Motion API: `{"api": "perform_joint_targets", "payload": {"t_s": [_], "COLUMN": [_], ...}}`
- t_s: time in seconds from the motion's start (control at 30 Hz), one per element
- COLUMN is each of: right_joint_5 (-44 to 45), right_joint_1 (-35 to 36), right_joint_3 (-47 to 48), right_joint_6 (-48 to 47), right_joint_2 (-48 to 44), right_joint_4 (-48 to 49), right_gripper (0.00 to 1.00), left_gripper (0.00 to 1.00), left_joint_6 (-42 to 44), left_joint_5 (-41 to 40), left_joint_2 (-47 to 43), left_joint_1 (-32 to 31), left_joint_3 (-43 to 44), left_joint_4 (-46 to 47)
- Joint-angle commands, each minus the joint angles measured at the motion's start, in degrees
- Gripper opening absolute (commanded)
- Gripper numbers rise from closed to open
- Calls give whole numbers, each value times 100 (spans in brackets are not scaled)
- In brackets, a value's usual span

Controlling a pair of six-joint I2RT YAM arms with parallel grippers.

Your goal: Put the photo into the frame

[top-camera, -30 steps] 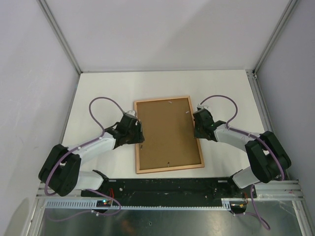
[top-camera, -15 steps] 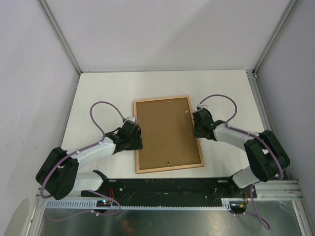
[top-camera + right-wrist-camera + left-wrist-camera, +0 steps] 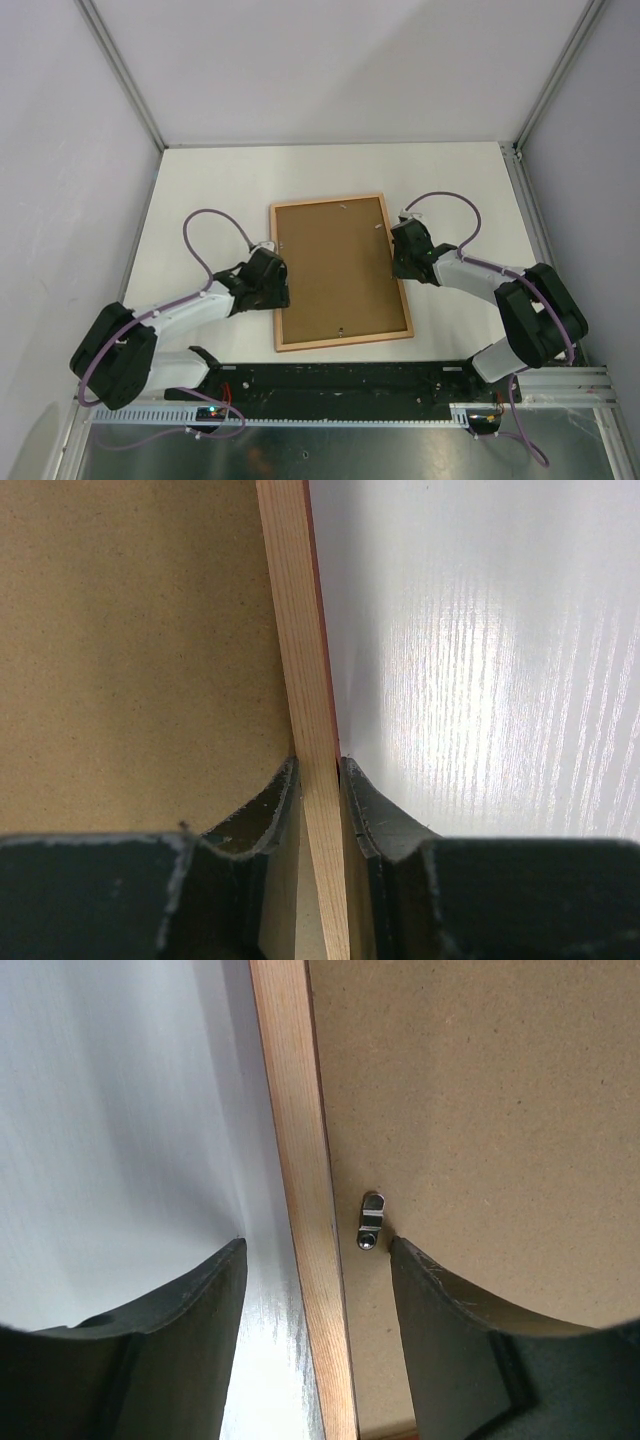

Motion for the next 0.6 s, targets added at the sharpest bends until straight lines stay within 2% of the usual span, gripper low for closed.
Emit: {"api": "perform_joint_targets", "payload": {"t_s": [0.0, 0.27, 0.57], "right_joint_5": [-84, -59, -36], "right_joint_1": [-3, 7, 3], "right_joint_3": [18, 17, 18], "right_joint_6": [83, 76, 58], "right_joint_2": [192, 156, 165], "right_joint_4": [-64, -119, -156], "right_gripper": [0, 0, 0], "left_gripper": [64, 63, 42], "left_joint_6": [-247, -552, -510], "left_joint_5": [-336, -483, -356], "left_joint_2": [187, 649, 587], "left_joint_1": [-46, -46, -41], "left_joint_3": [81, 259, 215], "left_joint_4": [-14, 101, 105]}}
